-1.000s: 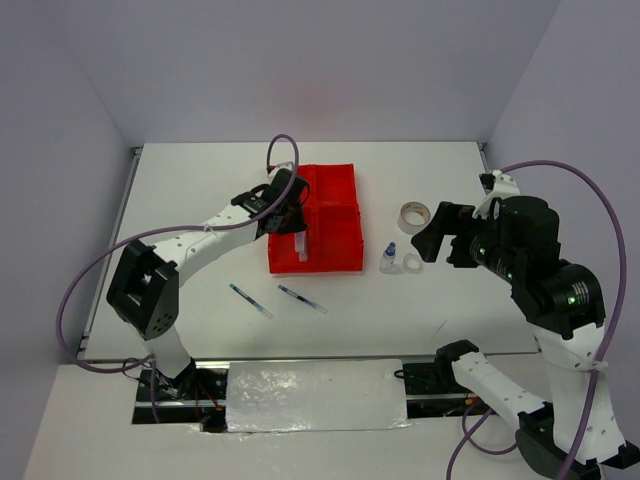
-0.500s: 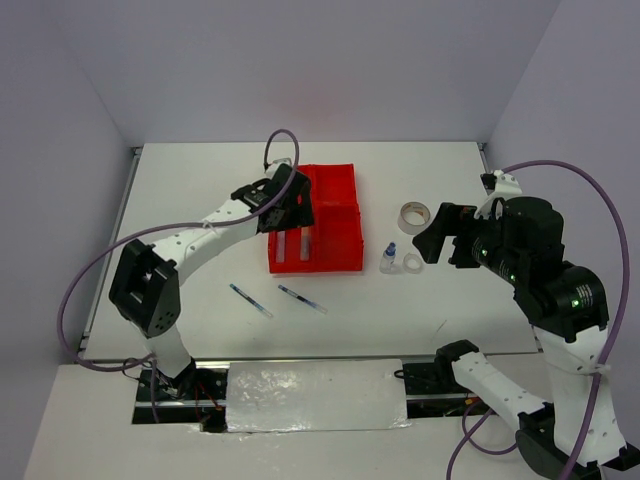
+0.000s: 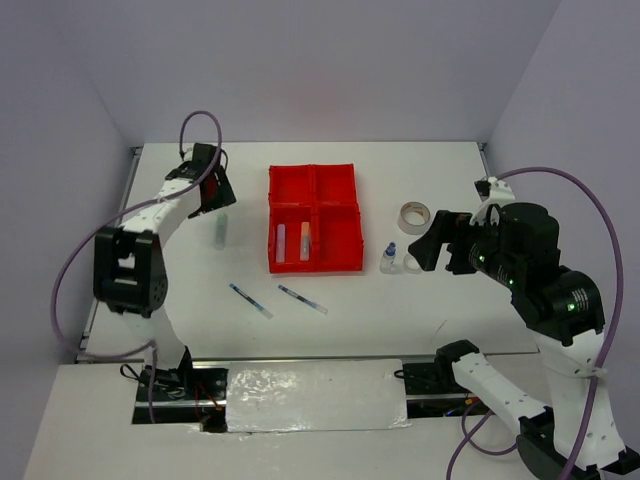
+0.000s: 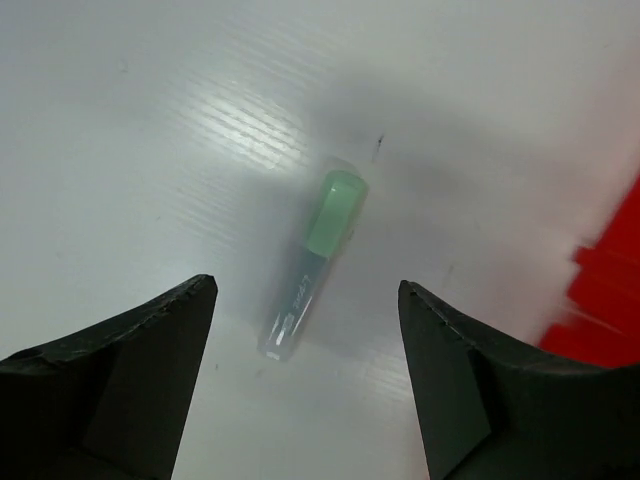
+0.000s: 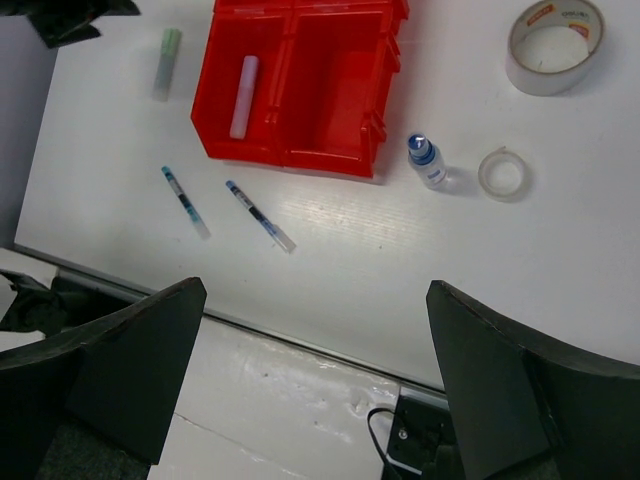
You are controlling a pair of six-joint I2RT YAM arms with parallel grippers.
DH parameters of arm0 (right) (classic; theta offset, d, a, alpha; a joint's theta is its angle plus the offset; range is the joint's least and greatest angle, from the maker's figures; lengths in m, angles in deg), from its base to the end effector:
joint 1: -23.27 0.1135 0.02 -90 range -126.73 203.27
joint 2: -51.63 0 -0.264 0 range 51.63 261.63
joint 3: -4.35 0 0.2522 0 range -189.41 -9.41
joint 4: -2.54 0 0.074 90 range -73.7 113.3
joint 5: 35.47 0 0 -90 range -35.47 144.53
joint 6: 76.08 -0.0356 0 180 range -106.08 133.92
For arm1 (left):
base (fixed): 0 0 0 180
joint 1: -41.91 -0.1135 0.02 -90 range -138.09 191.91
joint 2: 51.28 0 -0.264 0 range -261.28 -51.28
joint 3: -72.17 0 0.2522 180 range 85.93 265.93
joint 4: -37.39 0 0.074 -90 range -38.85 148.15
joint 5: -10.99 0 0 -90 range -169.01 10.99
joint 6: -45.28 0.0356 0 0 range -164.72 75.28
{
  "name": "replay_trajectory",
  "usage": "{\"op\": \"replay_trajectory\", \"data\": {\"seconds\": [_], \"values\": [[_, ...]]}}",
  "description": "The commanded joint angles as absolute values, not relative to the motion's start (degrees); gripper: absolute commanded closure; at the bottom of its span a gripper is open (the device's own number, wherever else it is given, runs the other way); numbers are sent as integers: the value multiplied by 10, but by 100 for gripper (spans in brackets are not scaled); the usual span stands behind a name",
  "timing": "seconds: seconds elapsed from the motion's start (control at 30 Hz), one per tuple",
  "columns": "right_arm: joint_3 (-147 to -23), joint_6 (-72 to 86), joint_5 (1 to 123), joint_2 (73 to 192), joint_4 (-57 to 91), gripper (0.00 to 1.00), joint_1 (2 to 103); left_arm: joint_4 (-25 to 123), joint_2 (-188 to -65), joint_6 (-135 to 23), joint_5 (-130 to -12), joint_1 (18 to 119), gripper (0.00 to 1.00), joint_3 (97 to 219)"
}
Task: Sort the stationery into containers
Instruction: Pick up the pen from the center of the board.
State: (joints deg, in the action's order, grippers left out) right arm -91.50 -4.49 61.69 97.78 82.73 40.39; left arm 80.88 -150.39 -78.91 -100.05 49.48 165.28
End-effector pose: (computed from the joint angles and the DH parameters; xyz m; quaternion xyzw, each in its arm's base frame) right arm 0.0889 0.0320 0.4408 -0.0212 0.8668 0.2028 0.4552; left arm 0.3806 -0.0377 0.2663 -0.2739 0.8831 0.0387 0.3791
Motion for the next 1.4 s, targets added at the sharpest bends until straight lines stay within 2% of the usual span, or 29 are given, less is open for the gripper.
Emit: {"op": "replay_trajectory", "data": {"seconds": [0.0, 0.1, 0.3, 0.33, 0.37, 0.43, 0.7, 0.73, 0.77, 0.83, 1.0, 1.1, 1.23, 1.37], "values": [[-910, -42, 637, 970, 796, 0, 408, 810, -1590, -726, -969, 482, 15, 1682], [-903, -38, 626, 965, 801, 0, 408, 815, -1616, -718, -956, 477, 19, 1704], [-890, -46, 625, 955, 795, 0, 408, 794, -1634, -713, -932, 473, 28, 1667], [-890, -46, 623, 955, 795, 0, 408, 793, -1644, -717, -929, 473, 31, 1664], [-890, -46, 619, 956, 797, 0, 408, 790, -1647, -719, -925, 473, 46, 1651], [-896, -44, 614, 961, 799, 0, 408, 783, -1646, -727, -922, 473, 53, 1633], [-903, -46, 614, 979, 792, 0, 408, 766, -1635, -735, -918, 472, 54, 1583], [-903, -47, 615, 979, 789, 0, 408, 770, -1634, -735, -919, 472, 73, 1586], [-901, -48, 616, 979, 788, 0, 408, 776, -1632, -736, -923, 472, 82, 1590], [-901, -49, 617, 981, 784, 0, 408, 793, -1600, -745, -920, 473, 91, 1598], [-900, -47, 616, 989, 781, 0, 408, 798, -1434, -792, -913, 505, 89, 1617], [-899, -47, 617, 996, 776, 0, 408, 791, -1377, -822, -919, 567, 89, 1644], [-906, -49, 624, 1006, 769, 0, 408, 706, -1357, -879, -879, 641, 85, 1612], [-918, -48, 633, 1016, 766, 0, 407, 693, -1407, -904, -897, 697, 85, 1620]]}}
